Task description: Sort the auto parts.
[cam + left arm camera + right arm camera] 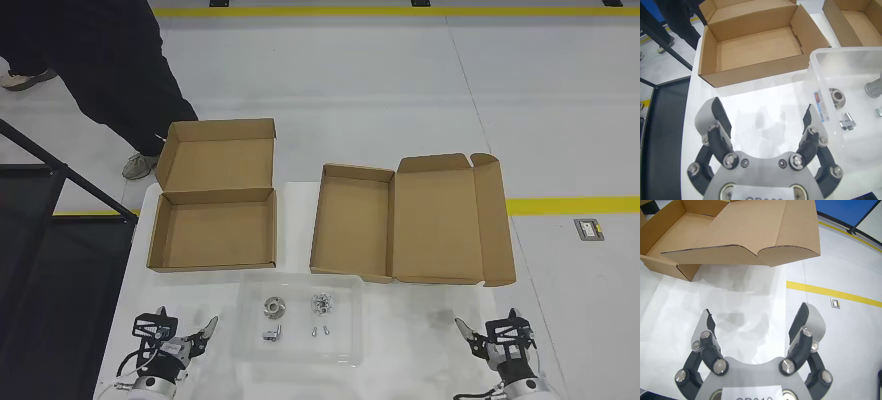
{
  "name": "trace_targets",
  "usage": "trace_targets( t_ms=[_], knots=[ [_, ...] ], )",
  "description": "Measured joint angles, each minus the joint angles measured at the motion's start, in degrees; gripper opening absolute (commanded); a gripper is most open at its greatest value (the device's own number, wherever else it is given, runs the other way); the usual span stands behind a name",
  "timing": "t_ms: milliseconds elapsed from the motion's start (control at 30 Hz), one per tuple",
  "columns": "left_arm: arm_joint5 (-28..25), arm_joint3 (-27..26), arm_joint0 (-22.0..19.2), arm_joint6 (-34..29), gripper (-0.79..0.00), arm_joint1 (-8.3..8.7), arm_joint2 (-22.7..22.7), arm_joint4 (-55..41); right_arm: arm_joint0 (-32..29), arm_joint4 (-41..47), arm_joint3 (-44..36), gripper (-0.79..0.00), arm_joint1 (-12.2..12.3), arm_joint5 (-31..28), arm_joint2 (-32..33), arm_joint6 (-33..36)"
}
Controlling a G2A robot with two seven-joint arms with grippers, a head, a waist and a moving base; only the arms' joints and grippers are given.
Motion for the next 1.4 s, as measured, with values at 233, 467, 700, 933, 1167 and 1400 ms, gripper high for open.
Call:
trace_targets(
  t_ms=[233, 467, 700, 933, 1167, 1400],
  knots=[
    [0.9, 0.1, -0.2, -0.6, 0.0, -0.02, 0.0, 1.2, -0.2, -1.5, -0.8, 0.0, 0.1, -1.8, -0.2, -1.7],
    [0.0, -1.2, 0.2, 2.6, 0.0, -0.25, -1.7, -1.7, 0.3, -11.8, -7.3, 0.0, 0.5, -4.4, -0.8, -1.7],
    [-1.4, -1.5, 1.9, 6.7, 0.0, -0.41, -4.2, -4.9, 2.8, -28.7, -16.6, 0.0, 1.2, -10.5, -3.8, 2.2],
    [-2.7, -1.8, 4.1, 8.7, 0.0, -0.53, -6.6, -7.5, 8.0, -43.3, -20.7, 0.0, 1.7, -21.1, -9.7, 5.2],
    [-2.7, -1.8, 4.1, 8.7, 0.0, -0.53, -6.5, -7.5, 13.1, -54.6, -19.8, 0.0, 1.8, -28.8, -16.0, 9.7],
    [-2.7, -1.8, 4.1, 8.7, 0.0, -0.53, -6.5, -7.5, 13.0, -53.7, -19.8, 0.0, 1.8, -28.7, -15.9, 9.5]
  ],
)
